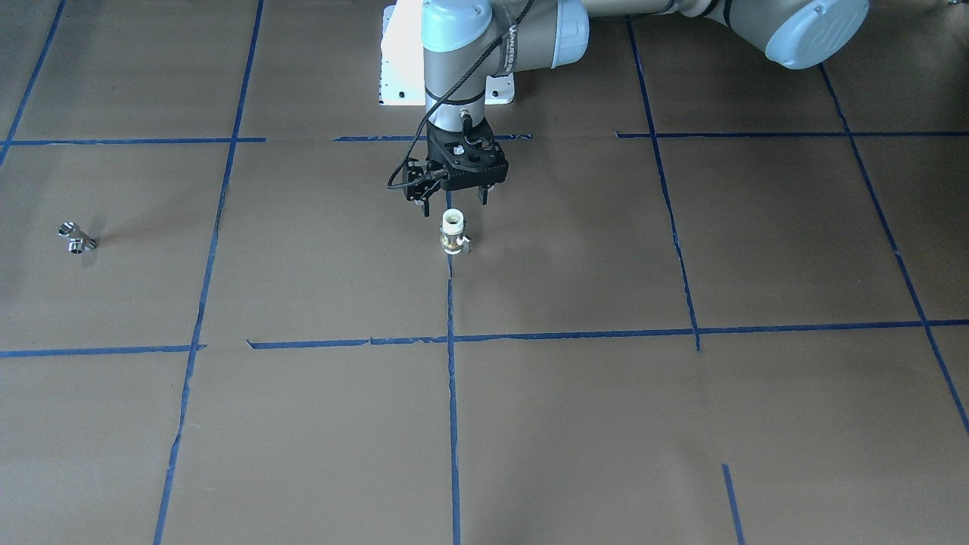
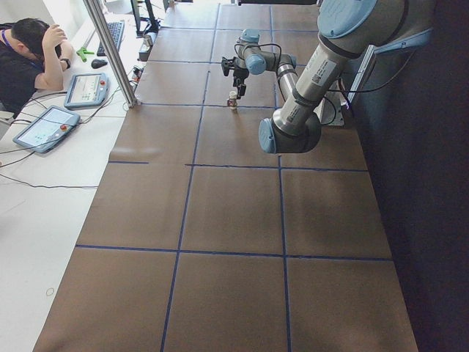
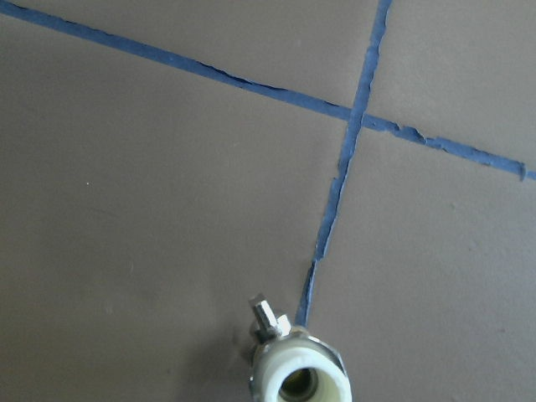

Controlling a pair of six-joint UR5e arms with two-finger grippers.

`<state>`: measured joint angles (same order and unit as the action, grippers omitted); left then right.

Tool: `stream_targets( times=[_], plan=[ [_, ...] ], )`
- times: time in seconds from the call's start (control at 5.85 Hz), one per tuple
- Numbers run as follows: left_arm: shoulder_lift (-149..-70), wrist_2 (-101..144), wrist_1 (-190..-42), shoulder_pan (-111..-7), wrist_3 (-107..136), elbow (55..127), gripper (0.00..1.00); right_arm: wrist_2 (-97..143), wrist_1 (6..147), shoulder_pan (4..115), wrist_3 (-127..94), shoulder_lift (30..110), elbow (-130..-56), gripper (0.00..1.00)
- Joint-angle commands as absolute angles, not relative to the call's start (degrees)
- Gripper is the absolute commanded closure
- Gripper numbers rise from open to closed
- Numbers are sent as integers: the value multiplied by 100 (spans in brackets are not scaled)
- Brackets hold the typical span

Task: Assemble PPR valve and pipe with both arms
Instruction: 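Lower the PPR valve upright onto the table center with the left gripper, then open the left gripper and withdraw the left arm from the valve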

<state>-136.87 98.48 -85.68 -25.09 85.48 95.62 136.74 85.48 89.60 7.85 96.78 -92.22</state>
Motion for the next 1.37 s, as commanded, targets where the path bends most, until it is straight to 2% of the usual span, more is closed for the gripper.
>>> stream_targets(
  times=[0.0, 0.17, 0.34, 0.68, 0.85, 1.2],
  plan=[
    [-12655, 10753, -8035, -3108, 6831, 10968, 0, 13711, 8543, 8912, 633, 9345, -9263, 0],
    [-12117, 11141, -7964, -3616, 5776, 11439, 0, 13720, 8534, 8834, 441, 9334, -9368, 0],
    [-11615, 11623, -7963, -4291, 4556, 11574, 0, 13720, 8543, 8720, 300, 9343, -9656, 0],
    [-10212, 13047, -7972, -6292, 1754, 11505, 0, 14086, 8604, 8684, 38, 9351, -10001, 0],
    [-9734, 13095, -7963, -7102, 809, 11331, 0, 14245, 8509, 8449, -861, 9343, -10202, 0],
    [-8942, 13583, -8051, -8545, -557, 10377, 0, 14037, 8482, 7606, -1351, 9343, -10748, 0]
  ],
)
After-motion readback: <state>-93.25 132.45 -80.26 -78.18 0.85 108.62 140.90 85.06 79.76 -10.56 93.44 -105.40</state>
